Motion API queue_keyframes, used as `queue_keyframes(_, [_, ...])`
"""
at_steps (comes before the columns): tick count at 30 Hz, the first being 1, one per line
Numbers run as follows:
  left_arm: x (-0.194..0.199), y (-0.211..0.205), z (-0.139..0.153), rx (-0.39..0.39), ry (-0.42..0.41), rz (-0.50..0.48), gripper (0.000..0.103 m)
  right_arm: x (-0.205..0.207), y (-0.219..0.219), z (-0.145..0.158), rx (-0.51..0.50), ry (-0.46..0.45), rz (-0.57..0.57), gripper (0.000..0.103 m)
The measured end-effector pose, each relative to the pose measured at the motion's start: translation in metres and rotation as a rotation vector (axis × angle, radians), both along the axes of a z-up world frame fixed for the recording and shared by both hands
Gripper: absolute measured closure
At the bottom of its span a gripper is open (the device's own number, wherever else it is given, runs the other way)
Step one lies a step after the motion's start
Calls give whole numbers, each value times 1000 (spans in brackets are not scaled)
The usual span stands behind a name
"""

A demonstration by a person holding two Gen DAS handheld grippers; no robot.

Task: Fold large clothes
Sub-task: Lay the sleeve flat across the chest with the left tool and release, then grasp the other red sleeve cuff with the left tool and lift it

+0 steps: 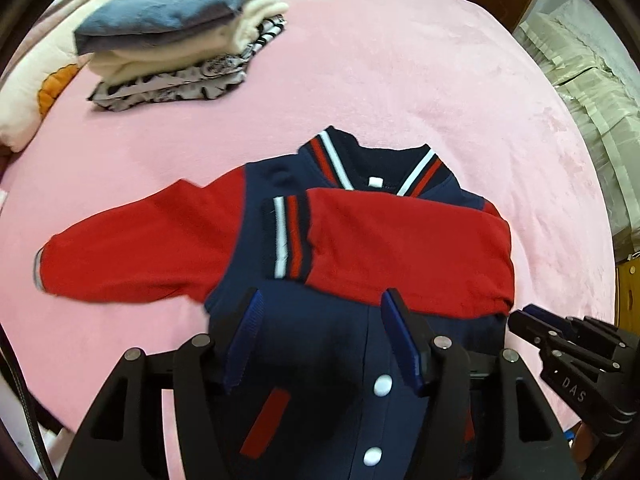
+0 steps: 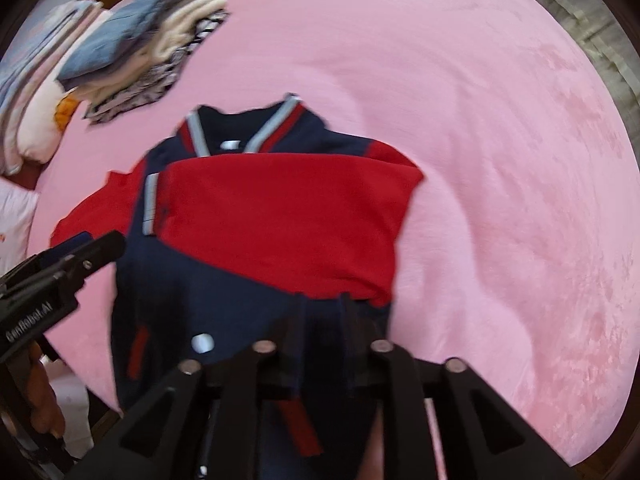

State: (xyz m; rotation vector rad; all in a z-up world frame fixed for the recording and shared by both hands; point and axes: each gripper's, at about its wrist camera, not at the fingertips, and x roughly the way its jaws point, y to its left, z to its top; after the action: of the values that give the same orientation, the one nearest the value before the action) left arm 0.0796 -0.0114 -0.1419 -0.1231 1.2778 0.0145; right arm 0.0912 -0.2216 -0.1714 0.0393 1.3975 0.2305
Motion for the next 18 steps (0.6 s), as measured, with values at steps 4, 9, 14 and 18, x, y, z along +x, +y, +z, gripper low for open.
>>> queue_keyframes(4, [-14,6,9,11,5,-7,43,-13,25,28,15,-32,43,71])
queue_keyframes(9, [-26,31,28,16,4,-27,43,-21,53,47,30,-54,55,71])
queue_keyframes(14, [-36,70,40,-4,-22,-18,43,-25,86,59,28,-66,31,71])
queue_keyframes(18, [-43,109,37,-21,-36,-14,43,-26,119,58,25,-68,10,71])
